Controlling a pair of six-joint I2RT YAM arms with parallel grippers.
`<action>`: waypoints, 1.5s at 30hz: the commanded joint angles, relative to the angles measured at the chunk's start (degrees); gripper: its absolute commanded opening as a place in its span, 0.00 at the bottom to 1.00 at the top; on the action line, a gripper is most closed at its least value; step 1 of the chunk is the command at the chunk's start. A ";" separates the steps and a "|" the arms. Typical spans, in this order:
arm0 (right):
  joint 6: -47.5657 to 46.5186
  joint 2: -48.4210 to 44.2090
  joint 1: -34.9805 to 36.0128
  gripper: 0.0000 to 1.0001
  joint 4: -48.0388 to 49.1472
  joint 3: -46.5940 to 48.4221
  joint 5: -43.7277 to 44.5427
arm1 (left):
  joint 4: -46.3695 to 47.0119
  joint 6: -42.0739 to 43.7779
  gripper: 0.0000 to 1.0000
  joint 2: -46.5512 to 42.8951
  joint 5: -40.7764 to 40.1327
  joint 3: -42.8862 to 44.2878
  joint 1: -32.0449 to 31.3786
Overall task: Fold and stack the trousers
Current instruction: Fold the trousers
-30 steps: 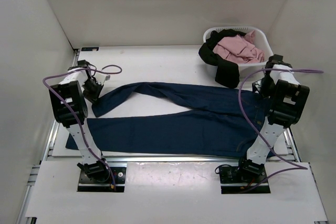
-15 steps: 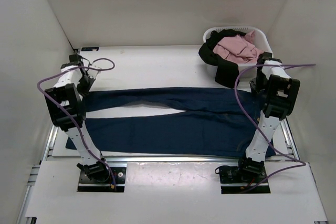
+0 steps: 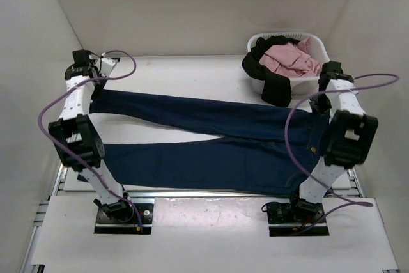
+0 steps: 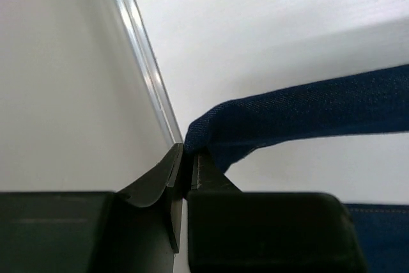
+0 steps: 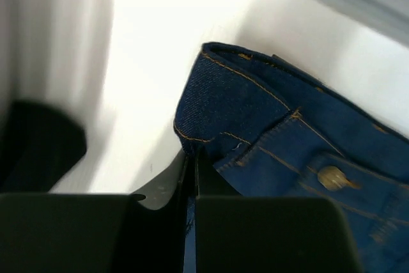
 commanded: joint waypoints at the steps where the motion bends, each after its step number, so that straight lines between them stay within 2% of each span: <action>1: -4.84 -10.54 -0.50 0.00 0.70 -5.87 3.18 | 1.03 1.82 0.14 -9.94 -2.32 -6.04 0.55; 2: -4.85 -13.96 -0.50 0.00 1.31 -7.82 2.22 | 1.03 2.35 0.17 -12.74 -2.32 -12.77 0.55; 4: -5.37 -17.83 0.82 0.00 1.93 -11.95 -0.33 | 1.03 3.31 0.21 -15.22 -1.79 -20.01 0.55; 5: -5.38 -18.73 1.35 0.00 1.93 -15.54 -1.47 | 1.03 4.19 0.27 -17.32 -0.40 -26.31 0.55; 7: -5.38 -21.18 3.28 0.00 1.93 -18.38 -2.01 | -0.11 5.51 0.38 -19.53 3.28 -31.01 1.07; 8: -4.85 -21.98 4.07 0.00 1.93 -20.57 -1.40 | -0.98 5.52 0.40 -20.58 4.96 -32.51 1.08; 9: -4.85 -22.68 5.47 0.00 1.33 -21.37 -0.87 | -2.38 6.65 0.49 -22.68 6.81 -34.18 1.08; 11: -4.33 -24.71 6.79 0.00 1.32 -22.52 0.62 | -8.96 9.45 0.49 -24.27 12.59 -34.19 1.08; 17: -4.32 -27.70 10.40 0.00 0.27 -23.84 3.78 | -24.35 17.11 0.49 -26.48 20.52 -28.06 1.69; 18: -4.32 -27.70 10.40 0.00 0.26 -24.45 4.31 | -28.63 19.12 0.49 -25.44 23.67 -26.13 2.21; 21: -5.72 -28.32 10.93 0.00 0.26 -24.98 5.81 | -31.05 17.75 0.49 -21.32 28.95 -15.25 3.88; 23: -6.25 -28.32 10.93 0.00 -0.26 -24.98 6.68 | -27.12 13.45 0.49 -18.58 28.97 -12.58 4.67; 24: -6.86 -28.32 10.93 0.00 -0.26 -25.50 6.69 | -23.79 6.29 0.49 -17.26 24.80 -11.96 5.29; 25: -6.87 -28.32 10.93 0.00 -0.26 -25.51 7.30 | -17.67 3.26 0.49 -14.21 22.23 -11.96 5.30; 27: -6.87 -28.84 10.93 0.00 -0.26 -26.03 7.31 | -13.57 -2.54 0.49 -11.20 16.87 -11.96 5.30; 28: -6.87 -28.84 10.93 0.00 0.26 -26.04 7.31 | -13.56 -2.57 0.49 -8.23 14.84 -12.48 3.64; 31: -6.87 -28.84 10.93 0.00 0.26 -26.65 6.78 | -11.37 -4.76 0.47 -6.53 10.71 -16.86 0.04; 32: -6.87 -28.84 11.45 0.00 0.26 -26.65 6.17 | -9.97 -4.76 0.46 -6.53 9.04 -21.49 -0.85; 38: -6.87 -28.84 11.99 0.00 -0.88 -27.18 6.16 | -2.23 -6.70 0.46 -13.20 1.73 -35.57 -4.28; 44: -5.82 -28.84 12.51 0.00 -3.25 -26.13 5.55 | 0.41 -9.24 0.45 -16.71 -1.00 -42.54 -7.44; 45: -5.82 -28.84 12.51 0.00 -3.25 -26.13 5.55 | 0.41 -9.25 0.47 -17.59 -1.00 -42.54 -8.06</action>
